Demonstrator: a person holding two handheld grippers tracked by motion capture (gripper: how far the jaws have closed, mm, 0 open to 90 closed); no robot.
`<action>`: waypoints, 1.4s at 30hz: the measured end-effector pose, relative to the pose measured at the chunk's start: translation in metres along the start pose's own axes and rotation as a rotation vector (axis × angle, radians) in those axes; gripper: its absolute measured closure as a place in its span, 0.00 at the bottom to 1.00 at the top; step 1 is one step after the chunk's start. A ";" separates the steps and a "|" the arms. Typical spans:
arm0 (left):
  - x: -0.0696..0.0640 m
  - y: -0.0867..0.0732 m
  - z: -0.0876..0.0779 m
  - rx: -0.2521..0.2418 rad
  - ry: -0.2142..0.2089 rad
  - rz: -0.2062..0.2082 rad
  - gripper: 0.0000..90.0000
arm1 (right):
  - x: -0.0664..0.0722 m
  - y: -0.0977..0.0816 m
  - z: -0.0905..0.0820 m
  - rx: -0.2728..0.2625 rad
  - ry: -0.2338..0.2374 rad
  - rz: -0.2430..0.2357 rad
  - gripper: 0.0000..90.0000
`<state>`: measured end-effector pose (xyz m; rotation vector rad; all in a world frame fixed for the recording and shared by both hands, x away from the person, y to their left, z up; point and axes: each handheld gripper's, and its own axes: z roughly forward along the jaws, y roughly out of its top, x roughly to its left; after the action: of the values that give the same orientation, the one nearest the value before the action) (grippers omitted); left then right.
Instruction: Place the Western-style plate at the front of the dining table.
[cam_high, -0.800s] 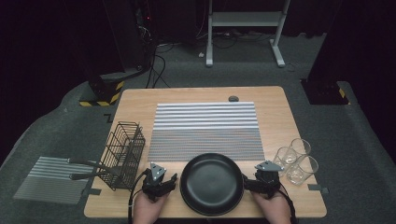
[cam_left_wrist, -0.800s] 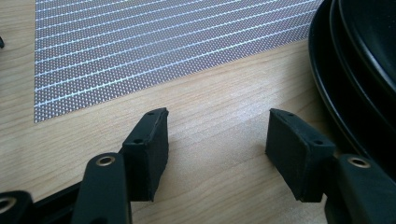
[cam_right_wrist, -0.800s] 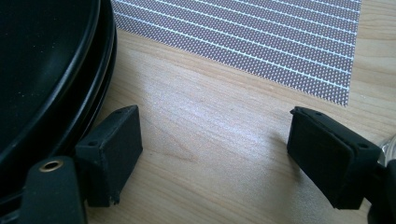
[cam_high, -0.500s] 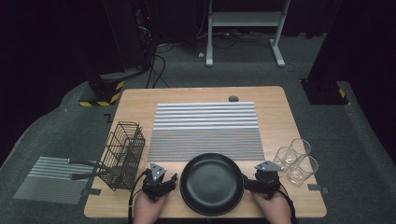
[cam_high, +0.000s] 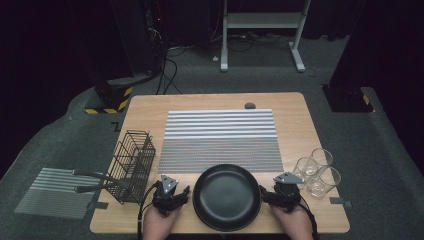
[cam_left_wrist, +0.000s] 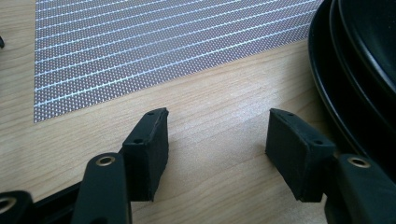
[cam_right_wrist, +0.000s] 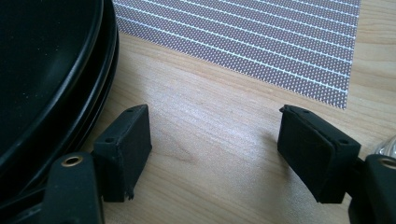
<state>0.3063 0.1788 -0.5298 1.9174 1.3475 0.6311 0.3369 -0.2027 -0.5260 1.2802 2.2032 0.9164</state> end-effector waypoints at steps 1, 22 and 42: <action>0.000 0.000 0.000 0.000 0.000 0.000 0.44 | 0.000 0.000 0.000 0.000 0.000 0.000 0.28; 0.000 0.000 0.000 0.001 0.008 -0.010 0.42 | 0.002 0.001 -0.006 -0.030 -0.027 0.038 0.53; -0.002 -0.001 -0.001 0.004 0.013 -0.026 0.46 | -0.003 0.006 -0.018 -0.100 -0.018 0.027 0.62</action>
<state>0.3045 0.1774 -0.5298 1.8993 1.3809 0.6291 0.3299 -0.2088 -0.5094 1.2690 2.1036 1.0082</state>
